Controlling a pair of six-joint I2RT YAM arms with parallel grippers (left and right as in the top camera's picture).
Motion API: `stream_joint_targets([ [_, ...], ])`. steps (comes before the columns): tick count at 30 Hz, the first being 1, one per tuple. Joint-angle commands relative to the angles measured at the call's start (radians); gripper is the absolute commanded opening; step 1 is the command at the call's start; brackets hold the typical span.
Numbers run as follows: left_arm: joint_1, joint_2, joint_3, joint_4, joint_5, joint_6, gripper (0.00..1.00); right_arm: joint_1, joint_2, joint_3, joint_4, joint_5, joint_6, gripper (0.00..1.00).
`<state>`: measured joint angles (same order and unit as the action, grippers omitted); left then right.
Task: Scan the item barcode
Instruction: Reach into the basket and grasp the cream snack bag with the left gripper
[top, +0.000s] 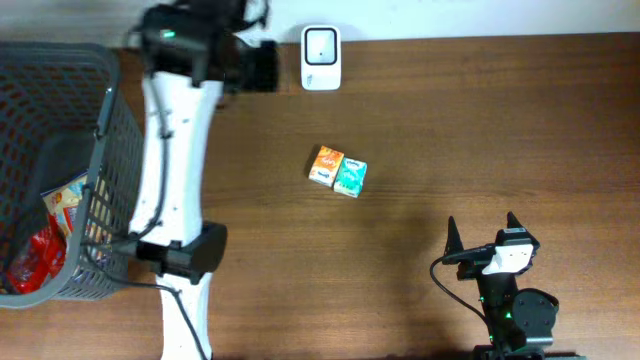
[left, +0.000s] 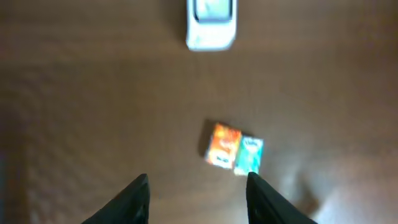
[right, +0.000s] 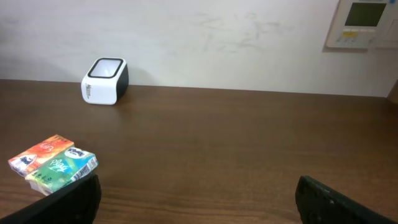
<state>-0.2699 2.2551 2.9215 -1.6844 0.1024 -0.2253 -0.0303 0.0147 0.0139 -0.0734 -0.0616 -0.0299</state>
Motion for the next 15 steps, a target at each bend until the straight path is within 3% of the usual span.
stream_joint_targets([
  [1, 0.164, -0.109, 0.084, -0.004, 0.007, 0.01, 0.99, -0.003, -0.006, -0.008, -0.001, 0.006, 0.005, 0.98],
  [6, 0.436, -0.318, -0.011, -0.004, 0.032, 0.011, 0.99, -0.003, -0.006, -0.008, -0.001, 0.006, 0.005, 0.98],
  [11, 0.667, -0.396, -0.374, 0.012, -0.013, 0.01, 0.99, -0.003, -0.006, -0.008, -0.001, 0.006, 0.005, 0.98],
  [13, 0.743, -0.396, -0.549, 0.148, -0.119, 0.006, 0.99, -0.003, -0.006, -0.008, -0.001, 0.006, 0.004, 0.98],
  [15, 0.817, -0.394, -0.718, 0.242, -0.129, 0.007, 0.99, -0.003, -0.006, -0.008, -0.001, 0.006, 0.005, 0.98],
])
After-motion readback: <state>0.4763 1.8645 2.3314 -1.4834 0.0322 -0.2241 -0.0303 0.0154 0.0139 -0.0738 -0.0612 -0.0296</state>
